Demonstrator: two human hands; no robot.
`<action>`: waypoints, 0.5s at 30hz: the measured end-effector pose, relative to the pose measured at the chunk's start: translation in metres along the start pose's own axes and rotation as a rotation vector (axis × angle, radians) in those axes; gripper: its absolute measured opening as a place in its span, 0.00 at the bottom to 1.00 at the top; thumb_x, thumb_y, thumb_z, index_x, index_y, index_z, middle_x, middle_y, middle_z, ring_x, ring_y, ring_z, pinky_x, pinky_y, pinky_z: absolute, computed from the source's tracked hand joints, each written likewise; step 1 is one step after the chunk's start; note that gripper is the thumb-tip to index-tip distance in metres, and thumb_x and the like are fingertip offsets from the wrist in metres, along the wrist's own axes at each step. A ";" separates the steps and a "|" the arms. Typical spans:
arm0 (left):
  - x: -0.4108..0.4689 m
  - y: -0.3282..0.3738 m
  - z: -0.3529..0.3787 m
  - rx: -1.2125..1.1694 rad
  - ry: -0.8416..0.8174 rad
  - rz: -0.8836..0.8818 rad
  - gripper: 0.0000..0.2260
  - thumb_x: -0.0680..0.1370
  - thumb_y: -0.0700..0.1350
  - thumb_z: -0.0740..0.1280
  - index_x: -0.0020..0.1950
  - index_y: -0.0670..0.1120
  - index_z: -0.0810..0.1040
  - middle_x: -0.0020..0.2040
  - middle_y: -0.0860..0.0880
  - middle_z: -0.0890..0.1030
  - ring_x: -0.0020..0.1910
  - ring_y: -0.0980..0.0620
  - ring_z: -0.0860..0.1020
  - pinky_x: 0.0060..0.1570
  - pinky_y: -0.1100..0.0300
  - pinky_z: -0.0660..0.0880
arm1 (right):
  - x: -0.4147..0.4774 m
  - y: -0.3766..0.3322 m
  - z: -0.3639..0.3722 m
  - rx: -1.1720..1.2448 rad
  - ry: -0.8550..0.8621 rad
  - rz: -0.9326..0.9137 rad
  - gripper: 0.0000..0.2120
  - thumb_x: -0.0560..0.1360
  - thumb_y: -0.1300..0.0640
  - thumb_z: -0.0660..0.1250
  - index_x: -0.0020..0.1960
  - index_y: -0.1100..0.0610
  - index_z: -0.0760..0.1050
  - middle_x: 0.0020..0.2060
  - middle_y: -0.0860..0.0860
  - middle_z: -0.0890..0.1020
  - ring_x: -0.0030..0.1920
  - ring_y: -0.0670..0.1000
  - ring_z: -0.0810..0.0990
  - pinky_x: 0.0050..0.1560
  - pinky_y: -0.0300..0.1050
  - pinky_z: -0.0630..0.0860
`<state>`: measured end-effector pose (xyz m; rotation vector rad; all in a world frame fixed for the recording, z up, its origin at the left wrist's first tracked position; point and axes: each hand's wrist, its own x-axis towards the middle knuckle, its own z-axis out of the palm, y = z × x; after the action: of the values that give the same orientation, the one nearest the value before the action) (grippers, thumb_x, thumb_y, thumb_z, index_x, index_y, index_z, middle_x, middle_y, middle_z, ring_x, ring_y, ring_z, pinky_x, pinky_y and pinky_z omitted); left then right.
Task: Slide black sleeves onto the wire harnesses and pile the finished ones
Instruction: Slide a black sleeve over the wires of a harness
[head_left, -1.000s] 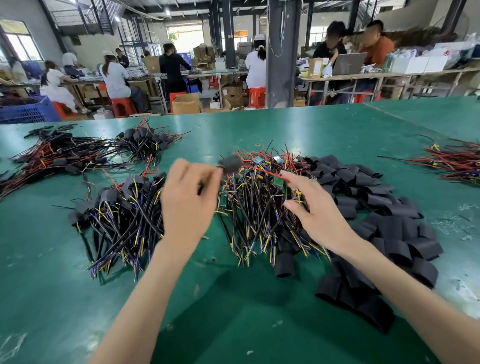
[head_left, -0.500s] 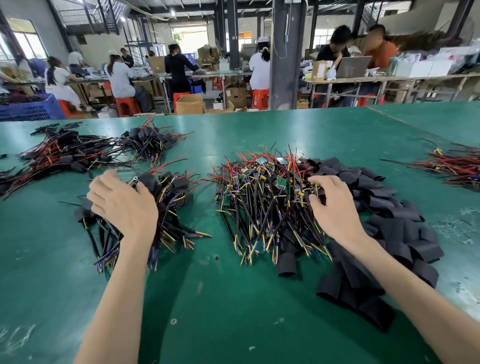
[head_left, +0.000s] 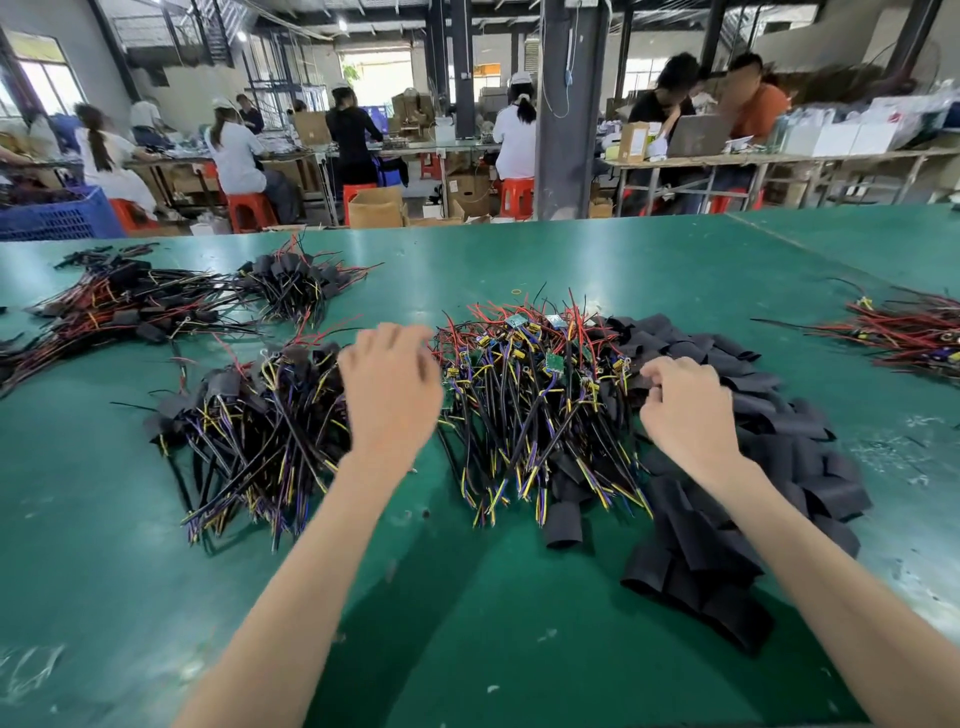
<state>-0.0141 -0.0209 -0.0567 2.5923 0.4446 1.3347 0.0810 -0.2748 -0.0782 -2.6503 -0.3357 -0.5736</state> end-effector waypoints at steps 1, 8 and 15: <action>0.000 0.016 0.009 -0.027 -0.065 0.030 0.09 0.76 0.43 0.63 0.53 0.49 0.80 0.51 0.46 0.80 0.53 0.43 0.73 0.54 0.50 0.64 | 0.001 0.003 -0.001 -0.005 -0.021 0.025 0.16 0.74 0.65 0.60 0.60 0.58 0.75 0.54 0.59 0.77 0.57 0.62 0.71 0.54 0.55 0.70; 0.012 0.084 0.067 0.131 -0.466 0.107 0.25 0.77 0.63 0.59 0.61 0.44 0.77 0.61 0.45 0.75 0.64 0.44 0.68 0.62 0.50 0.62 | 0.003 0.010 0.006 -0.123 -0.284 0.040 0.20 0.75 0.60 0.61 0.67 0.54 0.68 0.62 0.58 0.70 0.62 0.62 0.66 0.59 0.55 0.67; 0.019 0.096 0.060 -0.165 -0.500 -0.041 0.17 0.76 0.49 0.67 0.30 0.42 0.72 0.32 0.42 0.77 0.37 0.43 0.76 0.55 0.54 0.74 | 0.012 0.021 0.010 -0.072 -0.155 0.066 0.16 0.77 0.61 0.60 0.64 0.58 0.70 0.60 0.60 0.71 0.60 0.63 0.68 0.57 0.55 0.67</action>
<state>0.0627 -0.1061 -0.0477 2.6277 0.2840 0.6365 0.1015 -0.2877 -0.0886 -2.7709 -0.2759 -0.3669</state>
